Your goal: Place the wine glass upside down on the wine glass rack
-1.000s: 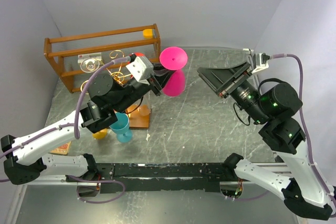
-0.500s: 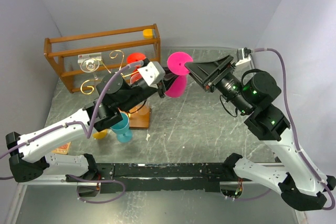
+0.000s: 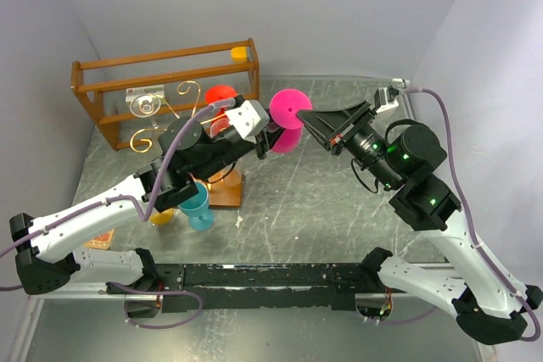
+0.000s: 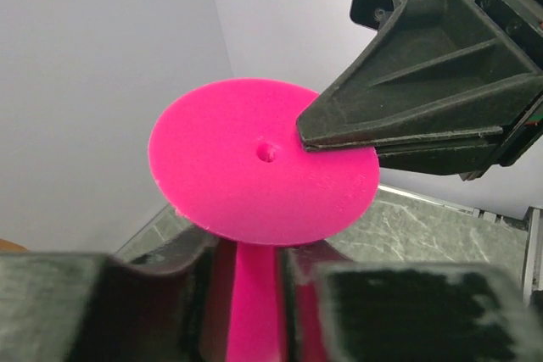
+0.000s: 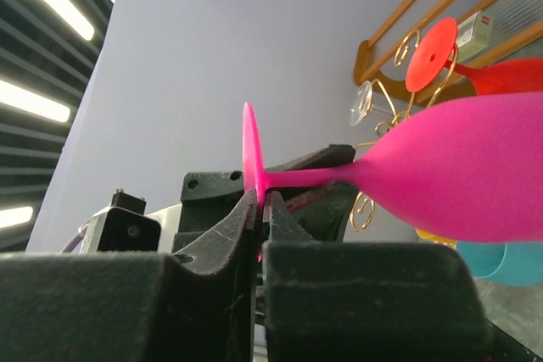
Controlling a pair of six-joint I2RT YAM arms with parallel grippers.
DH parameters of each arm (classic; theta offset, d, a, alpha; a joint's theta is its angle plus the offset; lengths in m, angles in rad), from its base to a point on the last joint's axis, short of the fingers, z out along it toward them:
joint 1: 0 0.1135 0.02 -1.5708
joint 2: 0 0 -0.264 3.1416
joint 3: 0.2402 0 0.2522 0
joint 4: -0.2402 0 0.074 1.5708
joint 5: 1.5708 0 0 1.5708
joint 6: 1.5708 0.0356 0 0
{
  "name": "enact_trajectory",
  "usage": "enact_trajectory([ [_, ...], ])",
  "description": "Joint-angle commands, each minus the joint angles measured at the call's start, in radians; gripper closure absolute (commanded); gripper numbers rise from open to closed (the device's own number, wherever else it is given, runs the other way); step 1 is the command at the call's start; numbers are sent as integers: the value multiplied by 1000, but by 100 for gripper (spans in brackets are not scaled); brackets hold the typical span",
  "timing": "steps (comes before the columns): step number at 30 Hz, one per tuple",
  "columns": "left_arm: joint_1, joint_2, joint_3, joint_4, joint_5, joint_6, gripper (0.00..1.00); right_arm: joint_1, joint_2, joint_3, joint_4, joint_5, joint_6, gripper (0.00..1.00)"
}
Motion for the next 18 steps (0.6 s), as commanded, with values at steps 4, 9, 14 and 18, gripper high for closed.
enact_trajectory([
  [4, -4, -34, 30, -80, 78, -203, 39, -3, -26, 12, -3, 82, -44, 100],
  [9, -4, -92, -53, -57, 96, -439, 30, -1, -41, 3, 0, 99, -100, 100],
  [14, -4, -142, -95, -40, 31, -724, 24, -3, -61, -3, 6, 79, -152, 100],
  [18, -4, -146, -54, -93, 3, -897, 22, -2, -84, -19, 4, 65, -180, 100],
])
